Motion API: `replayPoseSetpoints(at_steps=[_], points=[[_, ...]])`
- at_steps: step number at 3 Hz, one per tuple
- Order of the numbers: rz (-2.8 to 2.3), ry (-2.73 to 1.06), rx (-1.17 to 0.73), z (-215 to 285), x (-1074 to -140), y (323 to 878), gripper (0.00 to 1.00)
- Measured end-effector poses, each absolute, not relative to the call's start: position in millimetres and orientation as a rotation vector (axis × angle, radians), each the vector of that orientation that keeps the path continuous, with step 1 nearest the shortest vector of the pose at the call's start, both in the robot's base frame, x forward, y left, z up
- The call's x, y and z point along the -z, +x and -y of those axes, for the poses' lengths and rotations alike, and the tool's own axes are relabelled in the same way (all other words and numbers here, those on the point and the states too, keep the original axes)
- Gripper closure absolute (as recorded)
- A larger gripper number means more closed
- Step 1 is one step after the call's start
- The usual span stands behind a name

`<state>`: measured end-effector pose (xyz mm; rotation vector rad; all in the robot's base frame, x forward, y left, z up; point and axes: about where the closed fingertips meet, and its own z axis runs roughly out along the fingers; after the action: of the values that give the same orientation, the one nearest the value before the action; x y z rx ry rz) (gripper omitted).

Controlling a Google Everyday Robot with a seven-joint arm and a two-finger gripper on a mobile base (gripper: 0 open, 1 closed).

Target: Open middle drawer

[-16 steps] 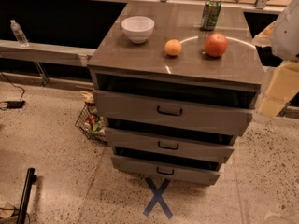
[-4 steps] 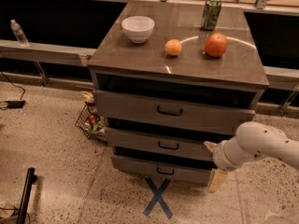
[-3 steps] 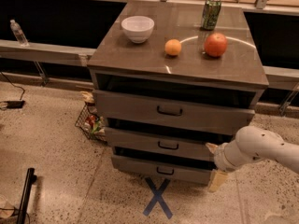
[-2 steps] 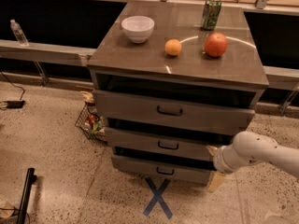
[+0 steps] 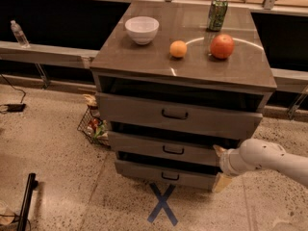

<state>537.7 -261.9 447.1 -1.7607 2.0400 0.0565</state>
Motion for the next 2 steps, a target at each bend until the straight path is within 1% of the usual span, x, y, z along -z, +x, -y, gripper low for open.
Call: replayPoseSetpoints(at_steps=[1, 2], points=[[-2.026, -1.76, -0.003, 263.0, -460.2, 543.6, 0.0], [-2.009, -1.793, -0.008, 261.7, -442.8, 559.9, 0.0]])
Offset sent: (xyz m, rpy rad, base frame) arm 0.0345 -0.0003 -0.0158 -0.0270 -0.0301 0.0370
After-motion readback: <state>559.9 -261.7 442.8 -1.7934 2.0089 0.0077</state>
